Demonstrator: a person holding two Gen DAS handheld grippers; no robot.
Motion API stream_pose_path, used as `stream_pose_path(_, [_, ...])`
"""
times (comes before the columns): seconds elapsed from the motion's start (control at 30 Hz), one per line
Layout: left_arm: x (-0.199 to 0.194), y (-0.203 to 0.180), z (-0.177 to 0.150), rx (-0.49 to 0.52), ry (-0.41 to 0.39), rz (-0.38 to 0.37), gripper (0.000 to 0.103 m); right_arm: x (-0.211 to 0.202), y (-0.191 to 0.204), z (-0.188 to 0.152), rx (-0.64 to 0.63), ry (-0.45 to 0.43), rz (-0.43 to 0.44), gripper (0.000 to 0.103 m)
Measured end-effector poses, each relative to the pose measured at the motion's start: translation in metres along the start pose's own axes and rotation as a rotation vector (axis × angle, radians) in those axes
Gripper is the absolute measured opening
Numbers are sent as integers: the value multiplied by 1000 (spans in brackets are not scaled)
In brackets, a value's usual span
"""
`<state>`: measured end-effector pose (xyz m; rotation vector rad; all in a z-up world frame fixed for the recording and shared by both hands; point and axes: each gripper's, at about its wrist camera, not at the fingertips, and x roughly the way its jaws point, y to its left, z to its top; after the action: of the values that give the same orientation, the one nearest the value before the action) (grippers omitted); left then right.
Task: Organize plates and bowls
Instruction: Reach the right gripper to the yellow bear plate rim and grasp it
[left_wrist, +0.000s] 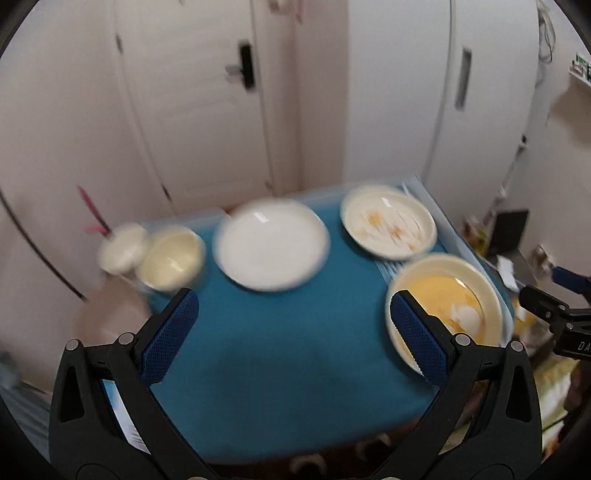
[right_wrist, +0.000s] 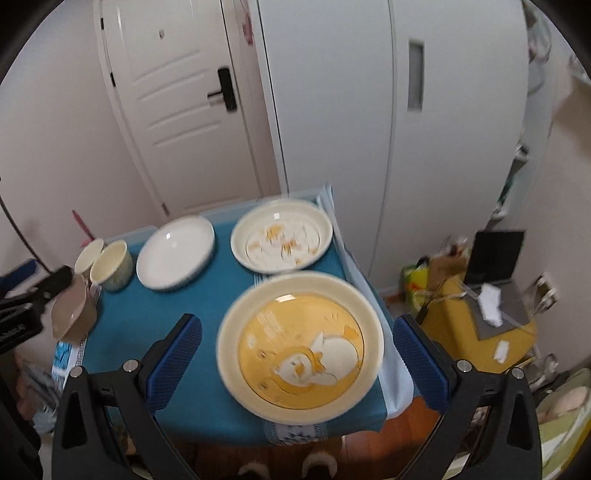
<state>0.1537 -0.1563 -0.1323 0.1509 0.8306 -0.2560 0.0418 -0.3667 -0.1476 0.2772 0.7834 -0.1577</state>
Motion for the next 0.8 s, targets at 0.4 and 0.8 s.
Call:
stream_pose_path(0.4, [117, -72, -46, -33, 314, -114, 93, 103, -88, -24, 48, 277, 197, 81])
stream_pose_path(0.8, [146, -90, -57, -61, 400, -148, 39, 136, -101, -16, -33, 286, 273, 28])
